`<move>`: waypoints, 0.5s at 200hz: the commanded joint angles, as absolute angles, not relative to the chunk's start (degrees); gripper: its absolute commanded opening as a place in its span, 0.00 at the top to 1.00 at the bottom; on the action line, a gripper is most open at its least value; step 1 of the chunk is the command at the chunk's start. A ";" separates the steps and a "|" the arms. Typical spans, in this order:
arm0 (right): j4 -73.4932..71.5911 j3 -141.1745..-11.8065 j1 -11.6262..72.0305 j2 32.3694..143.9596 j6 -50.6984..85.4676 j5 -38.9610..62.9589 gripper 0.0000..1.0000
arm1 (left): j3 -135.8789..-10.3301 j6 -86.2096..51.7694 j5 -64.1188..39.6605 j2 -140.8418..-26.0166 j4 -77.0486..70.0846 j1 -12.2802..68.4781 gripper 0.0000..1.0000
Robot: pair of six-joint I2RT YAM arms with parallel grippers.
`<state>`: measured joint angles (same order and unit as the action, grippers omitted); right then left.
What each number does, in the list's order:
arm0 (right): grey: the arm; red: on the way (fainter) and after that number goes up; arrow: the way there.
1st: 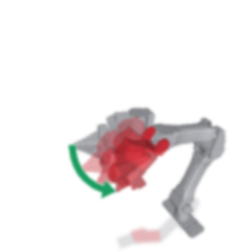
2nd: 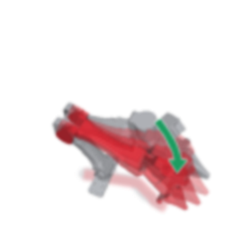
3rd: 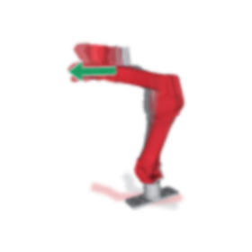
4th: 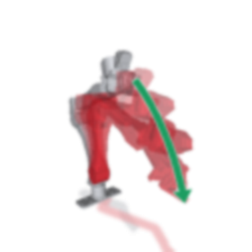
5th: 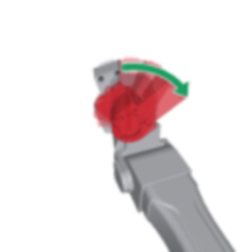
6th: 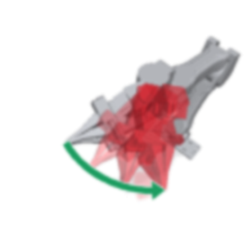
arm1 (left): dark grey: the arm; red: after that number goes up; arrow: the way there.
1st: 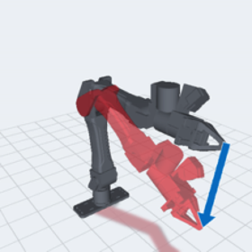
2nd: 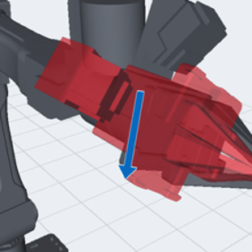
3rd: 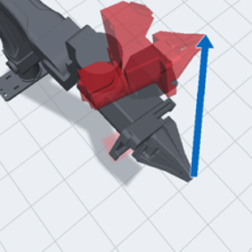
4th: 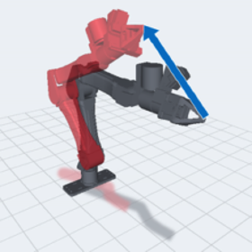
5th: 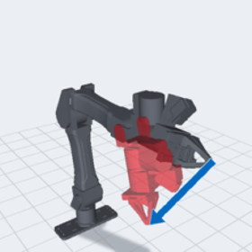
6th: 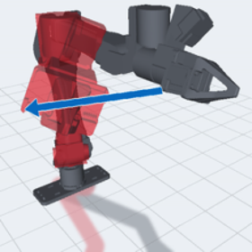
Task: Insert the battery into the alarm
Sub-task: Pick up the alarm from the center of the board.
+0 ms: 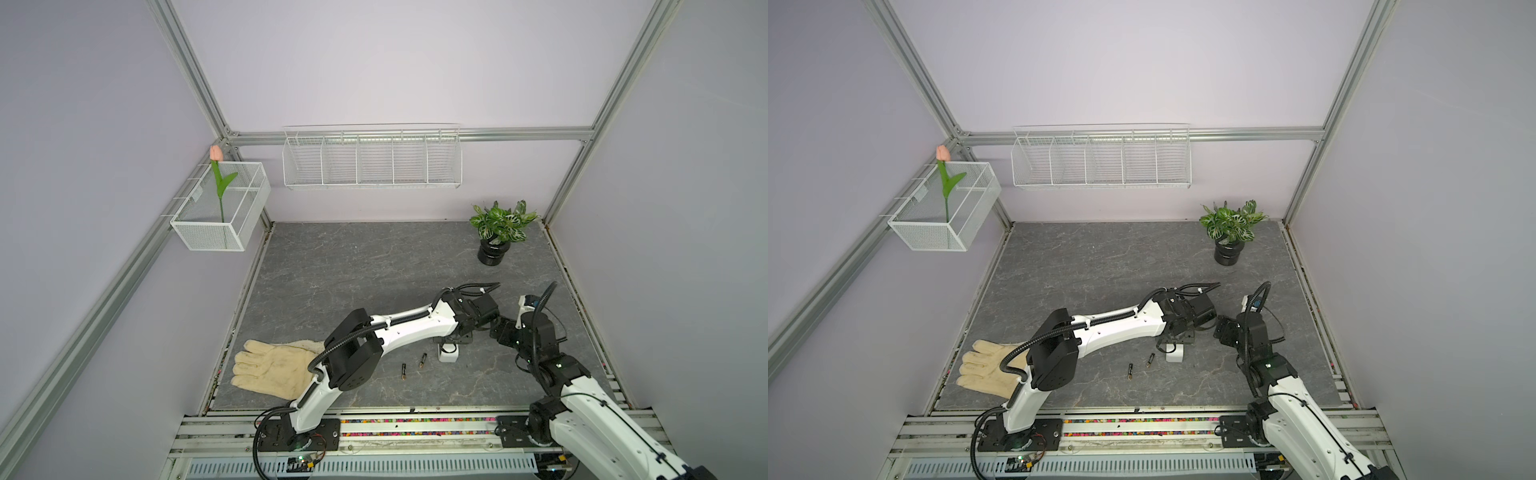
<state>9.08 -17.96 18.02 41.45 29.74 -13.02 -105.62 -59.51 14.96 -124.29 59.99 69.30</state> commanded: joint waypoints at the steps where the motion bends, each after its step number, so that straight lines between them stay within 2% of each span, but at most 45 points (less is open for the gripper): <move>1: 7.48 -16.52 17.75 40.40 29.66 -13.18 0.17 | -104.18 -59.63 15.29 -125.47 60.69 68.95 0.55; 100: 6.16 -15.97 17.71 40.33 29.41 -11.97 0.16 | -97.67 -56.32 13.61 -117.58 53.24 66.26 0.56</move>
<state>7.86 -17.21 18.02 40.75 29.74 -12.53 -100.84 -58.06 13.28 -121.19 55.64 67.79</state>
